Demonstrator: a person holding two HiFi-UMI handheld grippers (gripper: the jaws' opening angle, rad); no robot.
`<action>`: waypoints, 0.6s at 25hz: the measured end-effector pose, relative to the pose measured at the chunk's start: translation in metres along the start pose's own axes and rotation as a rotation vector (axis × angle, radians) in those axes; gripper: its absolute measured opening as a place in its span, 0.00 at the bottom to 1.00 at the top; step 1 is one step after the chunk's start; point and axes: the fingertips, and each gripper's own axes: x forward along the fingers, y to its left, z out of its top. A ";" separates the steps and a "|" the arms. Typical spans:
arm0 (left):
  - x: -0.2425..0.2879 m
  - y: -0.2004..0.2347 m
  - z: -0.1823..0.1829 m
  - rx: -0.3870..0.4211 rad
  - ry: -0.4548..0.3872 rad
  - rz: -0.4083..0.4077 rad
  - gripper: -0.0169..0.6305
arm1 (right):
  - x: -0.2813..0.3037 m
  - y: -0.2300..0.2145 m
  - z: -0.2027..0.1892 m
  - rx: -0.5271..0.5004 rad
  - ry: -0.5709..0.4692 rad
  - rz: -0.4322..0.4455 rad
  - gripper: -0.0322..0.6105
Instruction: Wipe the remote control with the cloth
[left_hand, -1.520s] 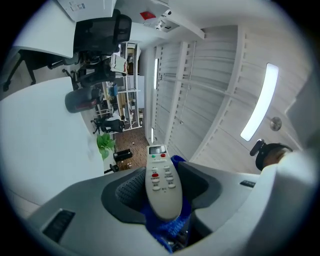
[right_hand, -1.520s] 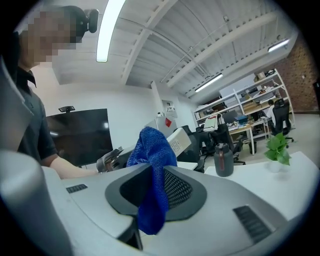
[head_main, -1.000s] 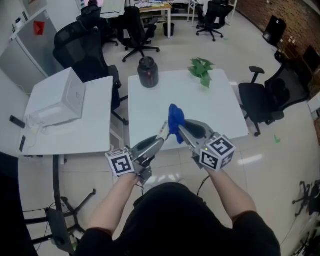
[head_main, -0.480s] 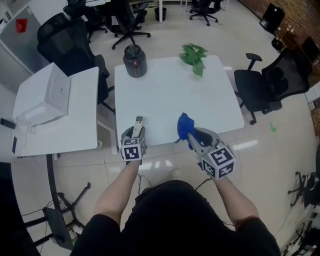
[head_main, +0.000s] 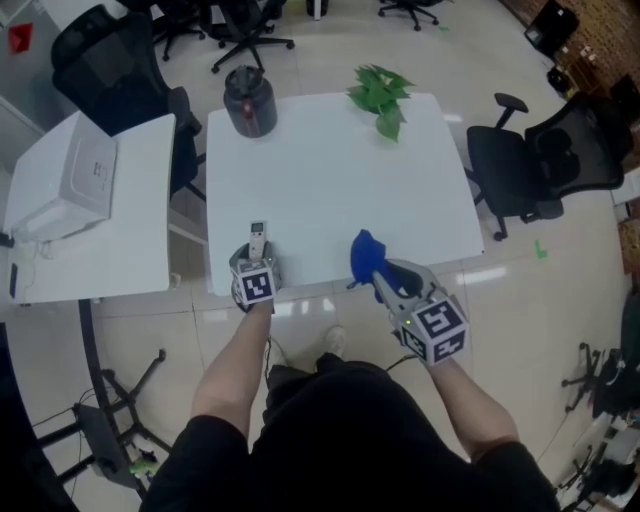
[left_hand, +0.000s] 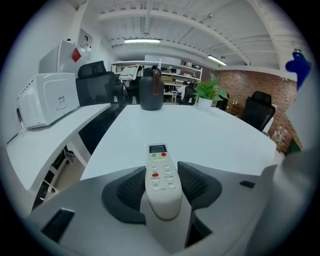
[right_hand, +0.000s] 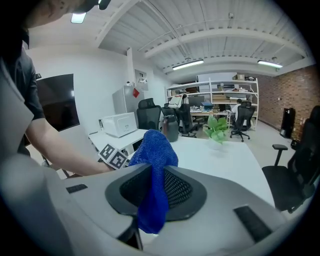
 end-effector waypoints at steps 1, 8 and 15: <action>0.001 -0.001 -0.002 0.008 0.005 0.004 0.35 | 0.002 -0.002 -0.001 0.000 0.004 0.005 0.16; 0.004 -0.001 -0.011 0.025 0.015 0.028 0.35 | 0.016 -0.005 -0.004 0.000 0.026 0.026 0.16; -0.009 -0.003 -0.014 0.037 0.006 -0.007 0.40 | 0.040 -0.012 -0.011 -0.019 0.067 0.031 0.16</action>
